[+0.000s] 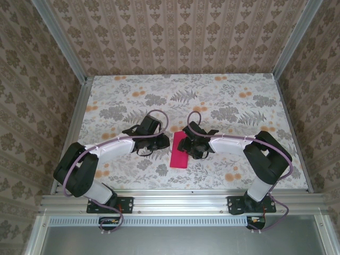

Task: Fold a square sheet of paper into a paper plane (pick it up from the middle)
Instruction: Hold the square sheet of paper at the center of the table.

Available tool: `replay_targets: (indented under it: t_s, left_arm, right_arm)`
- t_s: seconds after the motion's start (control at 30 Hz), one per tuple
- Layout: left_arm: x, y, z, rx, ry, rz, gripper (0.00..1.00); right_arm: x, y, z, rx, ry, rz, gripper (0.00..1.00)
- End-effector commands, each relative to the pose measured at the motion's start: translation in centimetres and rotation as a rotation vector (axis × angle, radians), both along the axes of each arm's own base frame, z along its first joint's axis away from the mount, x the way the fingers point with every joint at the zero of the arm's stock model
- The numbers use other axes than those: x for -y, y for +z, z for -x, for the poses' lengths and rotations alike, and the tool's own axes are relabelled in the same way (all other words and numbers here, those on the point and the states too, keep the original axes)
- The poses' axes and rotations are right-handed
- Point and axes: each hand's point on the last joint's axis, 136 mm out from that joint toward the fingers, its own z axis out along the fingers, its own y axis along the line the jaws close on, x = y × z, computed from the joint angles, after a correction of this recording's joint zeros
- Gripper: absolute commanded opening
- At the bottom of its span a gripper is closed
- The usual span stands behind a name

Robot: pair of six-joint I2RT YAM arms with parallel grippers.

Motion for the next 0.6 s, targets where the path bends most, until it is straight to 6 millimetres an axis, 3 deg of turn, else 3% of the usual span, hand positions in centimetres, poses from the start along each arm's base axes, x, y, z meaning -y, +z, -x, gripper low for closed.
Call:
replay_targets:
  t_s: [0.0, 0.2, 0.57]
  left_arm:
    - [0.3, 0.9, -0.4, 0.005, 0.007, 0.021, 0.22]
    - [0.8, 0.4, -0.3, -0.012, -0.010, 0.030, 0.21]
    - [2.9, -1.4, -0.5, -0.107, -0.057, 0.029, 0.01]
  right_arm:
    - [1.3, -2.4, 0.7, -0.056, -0.026, 0.081, 0.59]
    - [2.0, -3.4, 1.2, -0.082, -0.023, 0.125, 0.59]
    - [2.3, -4.0, 1.4, -0.092, -0.030, 0.142, 0.58]
